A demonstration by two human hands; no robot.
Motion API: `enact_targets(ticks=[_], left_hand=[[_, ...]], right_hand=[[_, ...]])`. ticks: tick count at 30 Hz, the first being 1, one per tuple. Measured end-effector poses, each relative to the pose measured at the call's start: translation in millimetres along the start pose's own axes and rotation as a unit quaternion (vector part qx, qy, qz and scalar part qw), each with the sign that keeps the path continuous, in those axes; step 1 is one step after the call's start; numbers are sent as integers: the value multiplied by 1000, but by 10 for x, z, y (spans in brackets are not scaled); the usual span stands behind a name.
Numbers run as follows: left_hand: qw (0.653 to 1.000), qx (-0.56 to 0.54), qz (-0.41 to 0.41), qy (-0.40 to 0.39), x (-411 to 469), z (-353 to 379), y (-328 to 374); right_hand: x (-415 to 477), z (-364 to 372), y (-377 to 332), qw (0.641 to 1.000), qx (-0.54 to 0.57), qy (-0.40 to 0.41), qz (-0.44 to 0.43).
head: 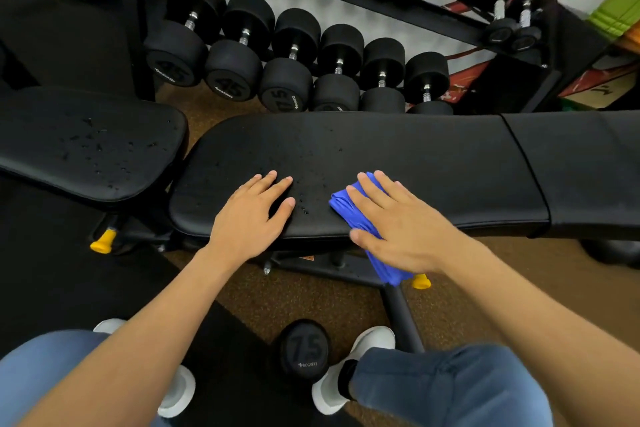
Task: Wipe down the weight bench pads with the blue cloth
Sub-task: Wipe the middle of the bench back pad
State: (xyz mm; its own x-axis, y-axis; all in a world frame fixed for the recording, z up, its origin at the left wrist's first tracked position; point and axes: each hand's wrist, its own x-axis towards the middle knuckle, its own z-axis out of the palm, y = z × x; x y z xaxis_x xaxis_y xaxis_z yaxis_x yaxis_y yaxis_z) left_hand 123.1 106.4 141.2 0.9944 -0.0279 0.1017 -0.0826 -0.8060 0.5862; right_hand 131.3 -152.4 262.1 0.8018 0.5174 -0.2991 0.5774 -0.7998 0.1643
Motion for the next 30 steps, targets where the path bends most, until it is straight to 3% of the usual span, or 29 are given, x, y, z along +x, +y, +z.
enact_targets(ticks=[3, 8, 11, 16, 21, 25, 30], left_hand=[[1000, 9, 1, -2, -22, 10, 5], [1000, -4, -7, -9, -62, -31, 60], [999, -43, -9, 27, -223, -97, -10], [1000, -14, -2, 16, -581, -177, -291], [998, 19, -33, -51, -613, -247, -227], [995, 30, -56, -76, -617, -276, -169], [995, 27, -61, -76, -595, -261, -138]], right_hand=[[-51, -72, 247, 995, -88, -42, -30], [-145, -44, 438, 994, -97, 46, 28], [-188, 99, 410, 993, -77, 63, 56], [94, 273, 35, 987, -137, 77, -30], [349, 270, -406, 987, -133, 81, -44], [96, 282, -8, 978, -166, 102, -69], [-314, 258, 629, 981, -161, 107, -8]])
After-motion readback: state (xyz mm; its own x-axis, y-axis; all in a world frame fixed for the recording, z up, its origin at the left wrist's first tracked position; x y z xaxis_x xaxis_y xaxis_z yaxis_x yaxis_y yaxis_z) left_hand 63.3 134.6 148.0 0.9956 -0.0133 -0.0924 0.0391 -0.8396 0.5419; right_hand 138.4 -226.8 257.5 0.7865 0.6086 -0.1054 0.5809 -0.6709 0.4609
